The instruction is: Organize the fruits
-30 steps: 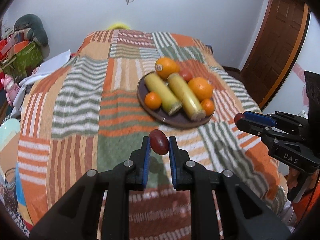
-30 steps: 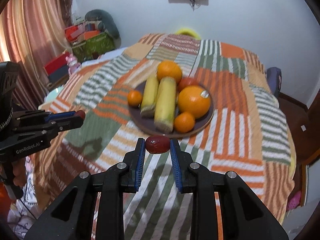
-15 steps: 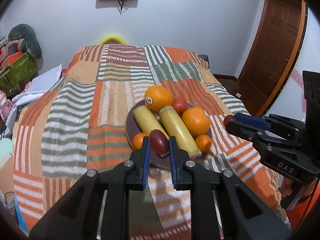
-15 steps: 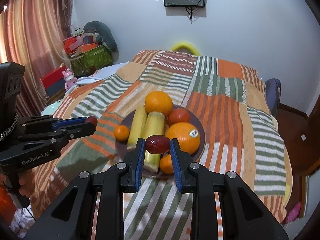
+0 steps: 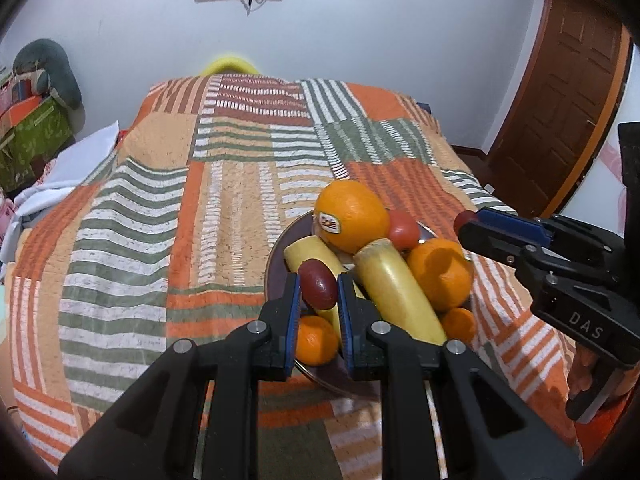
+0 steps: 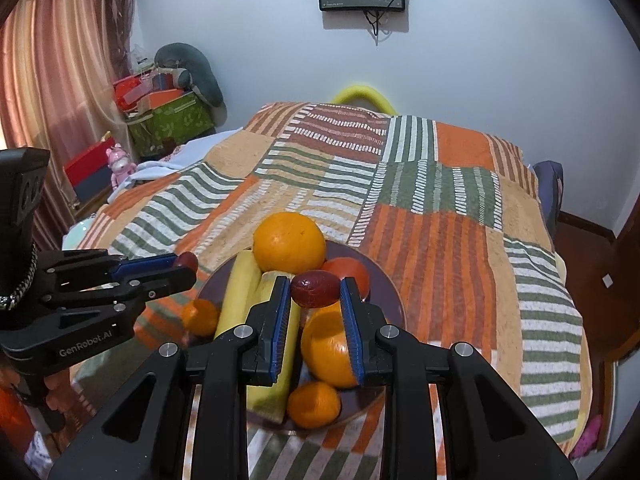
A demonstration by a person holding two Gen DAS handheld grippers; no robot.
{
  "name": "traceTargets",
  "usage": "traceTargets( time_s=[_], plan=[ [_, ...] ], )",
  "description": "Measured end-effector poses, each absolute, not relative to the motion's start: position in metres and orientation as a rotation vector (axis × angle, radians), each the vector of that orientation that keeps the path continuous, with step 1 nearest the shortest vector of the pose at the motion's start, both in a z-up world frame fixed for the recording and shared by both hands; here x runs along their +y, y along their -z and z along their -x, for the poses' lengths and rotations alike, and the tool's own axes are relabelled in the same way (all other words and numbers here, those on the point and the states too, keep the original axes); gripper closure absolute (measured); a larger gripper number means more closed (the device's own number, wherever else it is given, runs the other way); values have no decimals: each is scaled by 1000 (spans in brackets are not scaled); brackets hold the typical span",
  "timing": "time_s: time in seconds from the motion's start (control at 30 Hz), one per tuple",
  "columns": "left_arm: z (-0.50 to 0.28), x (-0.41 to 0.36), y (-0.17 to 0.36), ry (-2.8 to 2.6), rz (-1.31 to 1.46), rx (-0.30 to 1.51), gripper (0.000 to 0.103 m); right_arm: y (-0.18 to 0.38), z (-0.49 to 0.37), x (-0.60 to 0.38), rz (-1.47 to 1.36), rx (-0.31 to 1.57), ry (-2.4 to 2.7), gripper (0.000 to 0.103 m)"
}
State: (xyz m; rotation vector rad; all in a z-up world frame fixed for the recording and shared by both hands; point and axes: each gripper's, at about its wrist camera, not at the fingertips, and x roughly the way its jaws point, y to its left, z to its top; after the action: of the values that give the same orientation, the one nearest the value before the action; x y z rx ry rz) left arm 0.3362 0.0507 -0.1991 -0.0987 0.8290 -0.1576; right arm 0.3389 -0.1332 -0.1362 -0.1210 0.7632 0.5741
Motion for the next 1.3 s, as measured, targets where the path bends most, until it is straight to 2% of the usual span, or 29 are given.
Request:
traceTargets(
  time_s=[0.57, 0.67, 0.77, 0.83, 1.03, 1.3],
  plan=[
    [-364, 61, 229, 169, 150, 902, 85, 162, -362, -117, 153, 824, -582, 78],
    [-364, 59, 232, 169, 144, 912, 80, 163, -362, -119, 144, 824, -580, 68],
    [-362, 59, 231, 159, 147, 914, 73, 159, -360, -122, 141, 812, -574, 66],
    [-359, 60, 228, 154, 150, 906, 72, 156, -358, -124, 137, 807, -573, 66],
    [-340, 60, 201, 136, 157, 847, 72, 136, -348, -136, 105, 768, -563, 66],
    [-284, 48, 125, 126, 126, 674, 72, 80, -308, -162, 65, 646, -539, 66]
  ],
)
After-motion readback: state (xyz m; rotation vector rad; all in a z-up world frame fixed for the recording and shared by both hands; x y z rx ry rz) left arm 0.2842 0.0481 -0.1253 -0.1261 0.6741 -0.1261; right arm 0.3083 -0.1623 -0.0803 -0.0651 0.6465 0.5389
